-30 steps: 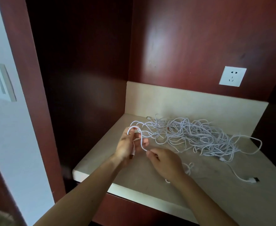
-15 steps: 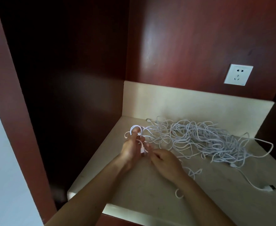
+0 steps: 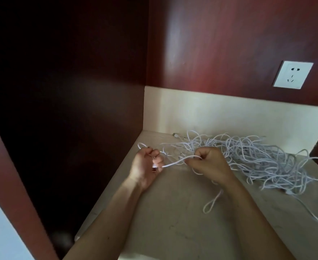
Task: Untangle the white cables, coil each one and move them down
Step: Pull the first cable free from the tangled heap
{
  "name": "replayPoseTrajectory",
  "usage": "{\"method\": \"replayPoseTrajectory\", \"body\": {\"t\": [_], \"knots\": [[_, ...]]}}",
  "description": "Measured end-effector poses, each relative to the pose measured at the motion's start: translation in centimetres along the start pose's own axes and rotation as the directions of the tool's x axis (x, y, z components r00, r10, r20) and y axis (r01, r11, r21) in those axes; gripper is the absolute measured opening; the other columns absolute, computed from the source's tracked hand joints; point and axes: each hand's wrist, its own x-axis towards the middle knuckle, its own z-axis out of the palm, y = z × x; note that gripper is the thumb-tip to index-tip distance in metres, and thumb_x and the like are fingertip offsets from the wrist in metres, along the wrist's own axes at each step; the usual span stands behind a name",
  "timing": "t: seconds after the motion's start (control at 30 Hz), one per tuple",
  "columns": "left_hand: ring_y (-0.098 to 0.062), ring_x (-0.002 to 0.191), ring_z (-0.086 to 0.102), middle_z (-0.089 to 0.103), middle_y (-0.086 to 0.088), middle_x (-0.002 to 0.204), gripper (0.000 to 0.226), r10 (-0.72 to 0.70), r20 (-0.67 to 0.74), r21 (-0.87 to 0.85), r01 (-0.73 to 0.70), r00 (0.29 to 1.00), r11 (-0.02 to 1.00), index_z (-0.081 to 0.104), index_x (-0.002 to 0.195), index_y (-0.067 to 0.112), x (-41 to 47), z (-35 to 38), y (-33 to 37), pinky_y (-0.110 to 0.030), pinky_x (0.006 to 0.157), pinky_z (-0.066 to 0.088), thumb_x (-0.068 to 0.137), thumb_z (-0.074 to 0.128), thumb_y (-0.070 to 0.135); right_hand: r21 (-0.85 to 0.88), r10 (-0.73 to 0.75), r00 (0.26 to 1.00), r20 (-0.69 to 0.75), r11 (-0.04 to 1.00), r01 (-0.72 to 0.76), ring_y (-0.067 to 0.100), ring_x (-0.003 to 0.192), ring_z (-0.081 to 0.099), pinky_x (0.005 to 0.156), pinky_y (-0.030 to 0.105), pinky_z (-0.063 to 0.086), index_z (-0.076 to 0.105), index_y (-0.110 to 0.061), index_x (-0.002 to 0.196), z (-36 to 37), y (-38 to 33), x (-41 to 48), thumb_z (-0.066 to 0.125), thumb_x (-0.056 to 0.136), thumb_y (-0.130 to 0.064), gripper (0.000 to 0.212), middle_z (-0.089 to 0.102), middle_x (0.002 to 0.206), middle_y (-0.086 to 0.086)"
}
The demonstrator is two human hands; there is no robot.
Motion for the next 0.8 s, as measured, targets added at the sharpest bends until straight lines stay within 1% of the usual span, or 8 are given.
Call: {"method": "replayPoseTrajectory", "body": {"t": [0.1, 0.23, 0.3, 0.37, 0.47, 0.63, 0.73, 0.8], "knots": [[-0.009, 0.042, 0.022, 0.028, 0.001, 0.067, 0.026, -0.004, 0.040, -0.070, 0.006, 0.999, 0.998, 0.031, 0.070, 0.019, 0.4, -0.4, 0.2, -0.019, 0.038, 0.016, 0.092, 0.032, 0.034, -0.025, -0.067, 0.998, 0.012, 0.997, 0.068, 0.010, 0.052, 0.042, 0.057, 0.028, 0.035, 0.048, -0.011, 0.050, 0.3, -0.2, -0.6, 0.058, 0.063, -0.030, 0.025, 0.045, 0.052, 0.001], [-0.009, 0.038, 0.025, 0.037, 0.000, 0.064, 0.038, -0.090, 0.048, 0.103, 0.085, 0.995, 0.991, 0.033, 0.077, 0.019, 0.7, -0.3, -0.5, -0.015, 0.035, 0.020, 0.100, 0.024, 0.048, 0.017, -0.243, 0.970, 0.016, 0.970, 0.243, 0.001, 0.057, 0.047, 0.060, 0.020, 0.037, 0.059, -0.014, 0.062, 0.4, -0.2, -1.6, 0.058, 0.075, -0.029, 0.020, 0.055, 0.059, -0.006], [-0.010, 0.042, 0.036, 0.049, -0.002, 0.065, 0.043, -0.140, 0.073, 0.218, 0.121, 0.987, 0.968, 0.039, 0.077, 0.018, 0.2, 0.4, -1.0, -0.015, 0.039, 0.031, 0.103, 0.024, 0.048, 0.074, -0.284, 0.959, 0.025, 0.957, 0.281, 0.000, 0.060, 0.050, 0.062, 0.018, 0.038, 0.065, -0.015, 0.071, 0.3, -0.6, -1.9, 0.063, 0.087, -0.018, 0.016, 0.058, 0.063, -0.011], [-0.010, 0.050, 0.044, 0.053, 0.001, 0.064, 0.043, -0.187, 0.132, 0.326, 0.135, 0.973, 0.936, 0.045, 0.078, 0.017, -0.5, 0.9, -1.5, -0.019, 0.046, 0.039, 0.103, 0.026, 0.047, 0.071, -0.327, 0.945, 0.026, 0.943, 0.325, 0.005, 0.068, 0.058, 0.066, 0.021, 0.044, 0.069, -0.015, 0.081, 0.5, -0.9, -2.3, 0.062, 0.093, -0.013, 0.014, 0.065, 0.073, -0.010], [-0.007, 0.046, 0.041, 0.054, 0.001, 0.065, 0.046, -0.274, 0.274, 0.503, 0.106, 0.922, 0.858, 0.051, 0.085, 0.015, -1.6, 1.2, -1.8, -0.018, 0.043, 0.031, 0.104, 0.022, 0.045, 0.072, -0.351, 0.936, -0.021, 0.933, 0.352, 0.017, 0.067, 0.064, 0.068, 0.035, 0.050, 0.072, -0.021, 0.081, 1.1, -1.2, -2.5, 0.067, 0.088, -0.025, 0.009, 0.069, 0.073, -0.001], [-0.008, 0.046, 0.032, 0.038, 0.003, 0.058, 0.044, -0.492, 0.359, 0.651, 0.165, 0.793, 0.741, 0.043, 0.080, 0.018, -3.1, 1.7, -2.3, -0.016, 0.037, 0.028, 0.097, 0.032, 0.057, 0.105, -0.343, 0.938, -0.043, 0.932, 0.346, 0.015, 0.050, 0.057, 0.056, 0.030, 0.046, 0.072, -0.020, 0.075, 0.5, -1.4, -3.0, 0.082, 0.076, -0.012, 0.012, 0.063, 0.056, 0.001], [-0.012, 0.049, 0.033, 0.031, 0.002, 0.056, 0.059, -0.566, 0.362, 0.619, 0.263, 0.741, 0.740, 0.046, 0.076, 0.017, -4.2, 2.3, -2.9, -0.022, 0.047, 0.034, 0.093, 0.021, 0.067, 0.180, -0.306, 0.952, 0.006, 0.937, 0.300, 0.011, 0.055, 0.047, 0.059, 0.024, 0.040, 0.063, -0.017, 0.089, -0.6, -0.8, -4.1, 0.071, 0.084, -0.012, 0.011, 0.051, 0.059, 0.001], [-0.010, 0.048, 0.028, 0.024, 0.004, 0.056, 0.053, -0.579, 0.353, 0.637, 0.265, 0.735, 0.724, 0.043, 0.072, 0.021, -5.1, 3.0, -3.4, -0.020, 0.047, 0.029, 0.092, 0.031, 0.069, 0.219, -0.278, 0.960, 0.043, 0.940, 0.263, 0.015, 0.060, 0.044, 0.060, 0.028, 0.037, 0.053, -0.016, 0.097, -1.6, -0.7, -4.6, 0.060, 0.089, -0.018, 0.011, 0.049, 0.063, 0.002]]}}
